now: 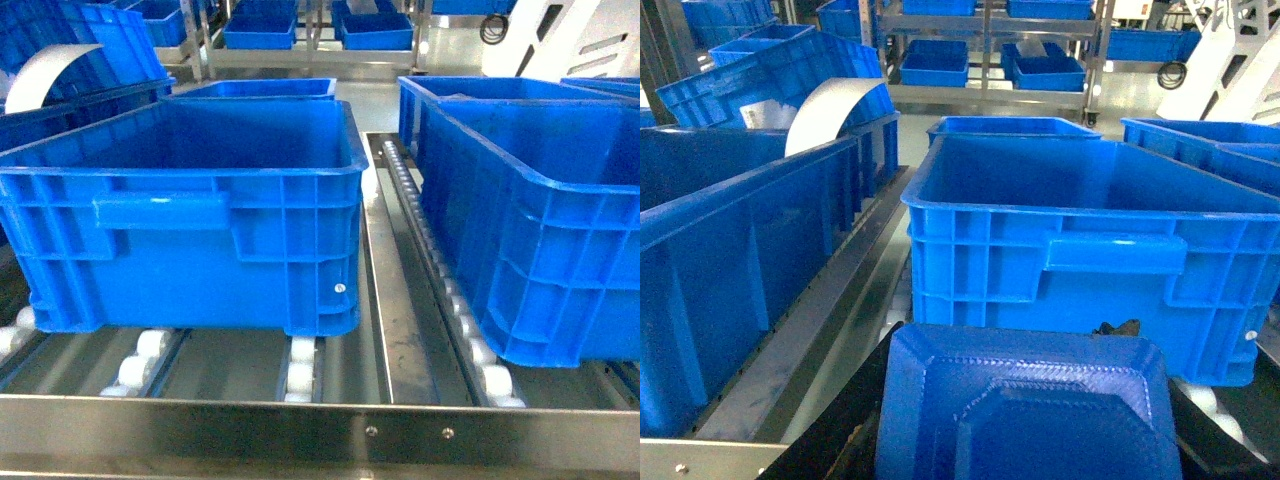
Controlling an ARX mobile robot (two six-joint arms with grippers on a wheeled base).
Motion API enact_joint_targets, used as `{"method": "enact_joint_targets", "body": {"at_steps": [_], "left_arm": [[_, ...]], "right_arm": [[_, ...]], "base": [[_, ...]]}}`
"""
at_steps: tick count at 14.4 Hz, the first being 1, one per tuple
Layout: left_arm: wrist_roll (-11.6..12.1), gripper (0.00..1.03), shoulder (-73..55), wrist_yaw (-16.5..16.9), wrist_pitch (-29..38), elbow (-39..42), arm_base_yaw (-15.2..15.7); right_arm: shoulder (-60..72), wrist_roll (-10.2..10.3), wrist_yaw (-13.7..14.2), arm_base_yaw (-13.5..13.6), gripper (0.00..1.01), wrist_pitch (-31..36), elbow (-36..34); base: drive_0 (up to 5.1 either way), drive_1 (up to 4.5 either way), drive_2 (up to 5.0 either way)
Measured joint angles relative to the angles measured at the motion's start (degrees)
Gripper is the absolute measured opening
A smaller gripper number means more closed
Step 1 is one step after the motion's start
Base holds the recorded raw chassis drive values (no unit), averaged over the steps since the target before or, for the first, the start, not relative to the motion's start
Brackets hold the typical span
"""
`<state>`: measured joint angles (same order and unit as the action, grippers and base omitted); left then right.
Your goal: Sort blue parts and orange caps into right shelf containers
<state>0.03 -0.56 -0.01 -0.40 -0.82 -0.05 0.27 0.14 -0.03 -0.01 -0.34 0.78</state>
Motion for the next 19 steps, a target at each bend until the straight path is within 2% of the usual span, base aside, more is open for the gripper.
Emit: {"method": "enact_joint_targets", "body": {"at_steps": [11, 19], "left_arm": [[0.0, 0.44, 0.0, 0.0, 0.0, 0.0, 0.0], [0.0, 0.44, 0.0, 0.0, 0.0, 0.0, 0.0]], "right_arm": [[0.0, 0.0, 0.0, 0.0, 0.44, 0.0, 0.0], [0.0, 0.0, 0.0, 0.0, 0.44, 0.0, 0.0]], "base": [[0.0, 2.85, -2.8], [0.0, 0.00, 0.0]]}}
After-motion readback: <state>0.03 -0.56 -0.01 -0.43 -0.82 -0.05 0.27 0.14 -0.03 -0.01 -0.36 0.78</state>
